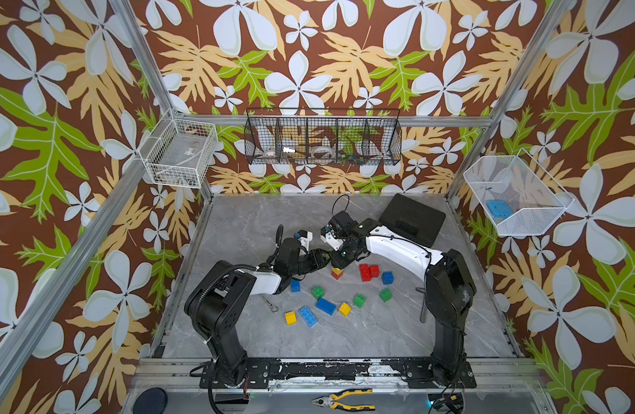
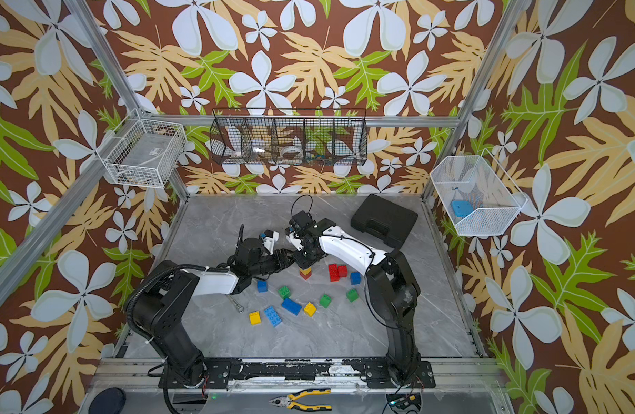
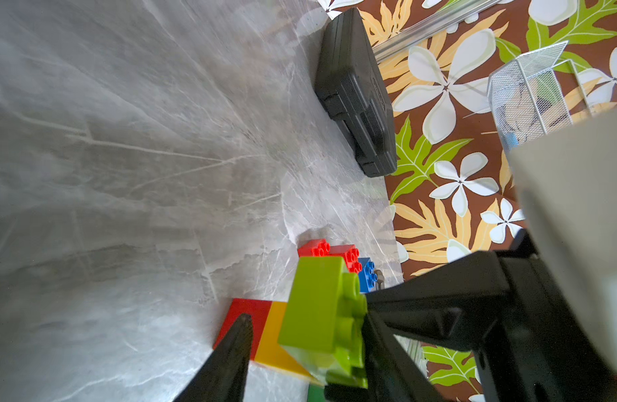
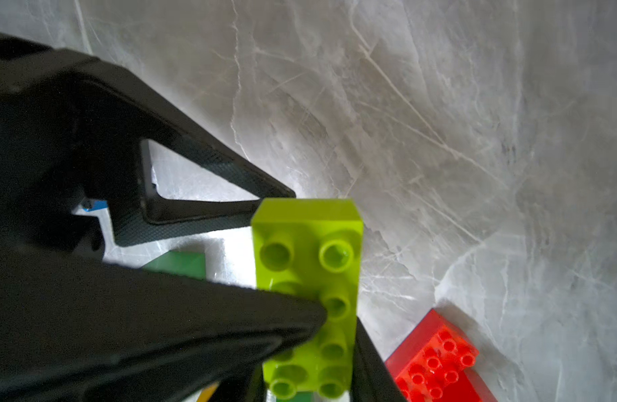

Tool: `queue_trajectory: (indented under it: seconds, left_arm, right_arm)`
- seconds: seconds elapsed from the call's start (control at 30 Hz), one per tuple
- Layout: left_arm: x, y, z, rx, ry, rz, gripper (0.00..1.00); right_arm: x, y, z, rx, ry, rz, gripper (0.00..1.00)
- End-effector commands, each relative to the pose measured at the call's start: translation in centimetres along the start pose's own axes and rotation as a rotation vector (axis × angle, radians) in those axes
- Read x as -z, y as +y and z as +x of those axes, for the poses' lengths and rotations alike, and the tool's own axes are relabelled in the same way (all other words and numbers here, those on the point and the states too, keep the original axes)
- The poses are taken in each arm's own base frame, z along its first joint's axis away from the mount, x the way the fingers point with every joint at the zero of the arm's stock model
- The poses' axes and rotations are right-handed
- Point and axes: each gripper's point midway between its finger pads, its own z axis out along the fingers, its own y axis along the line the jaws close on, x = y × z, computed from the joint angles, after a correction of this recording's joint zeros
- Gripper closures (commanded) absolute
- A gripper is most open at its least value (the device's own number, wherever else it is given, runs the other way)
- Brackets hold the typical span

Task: Assemble a fork with lego
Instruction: Assemble the lego brick with the lego brick.

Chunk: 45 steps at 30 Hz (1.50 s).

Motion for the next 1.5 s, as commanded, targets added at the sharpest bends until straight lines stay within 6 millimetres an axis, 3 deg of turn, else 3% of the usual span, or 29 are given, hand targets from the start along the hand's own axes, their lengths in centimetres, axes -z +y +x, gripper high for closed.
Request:
queue_trajectory:
  seconds: [0.0, 0.3, 0.53, 0.8, 1.03, 1.13, 1.27, 1.37, 1.47]
  left_arm:
    - [-0.1, -0.5, 0.2, -0.014, 0.011, 0.025, 0.47]
    - [-0.2, -0.3, 0.4, -0.003, 0.012, 0.026, 0.50]
    - [-0.1, -0.5, 0.3, -0.007, 0.013, 0.033, 0.50]
    - [1.0, -2.8, -0.8, -0.018, -0.031, 0.089, 0.31]
    - [1.6, -3.5, -1.4, -0.030, -0.054, 0.087, 0.24]
    - [1.8, -2.9, -1.4, -0.026, -0.067, 0.057, 0.24]
    - [1.7, -0.4, -1.5, -0.011, -0.088, -0.059, 0.28]
    - [1.4, 0.9, -1.6, -0.025, -0.086, -0.131, 0.29]
    - [1.0, 1.4, -1.7, -0.044, -0.074, -0.155, 0.30]
  right_arm:
    - [-1.1, 0.2, 4.9, -0.046, 0.215, -0.002, 0.79]
    - [-1.0, 0.0, 4.0, 0.112, 0.180, 0.026, 0.79]
    - [-0.4, 0.6, 2.8, 0.106, 0.142, -0.003, 0.80]
    - [2.1, 1.6, -0.6, 0.056, -0.014, -0.061, 0.79]
    - [3.8, 1.5, -2.4, 0.029, -0.112, -0.079, 0.78]
    - [4.7, -0.1, -3.2, -0.035, -0.178, -0.057, 0.78]
    - [5.2, -4.8, -3.0, -0.204, -0.224, 0.016, 0.78]
    - [4.2, -7.7, -1.9, -0.292, -0.196, 0.069, 0.78]
    - [2.2, -9.1, -1.1, -0.292, -0.136, 0.129, 0.78]
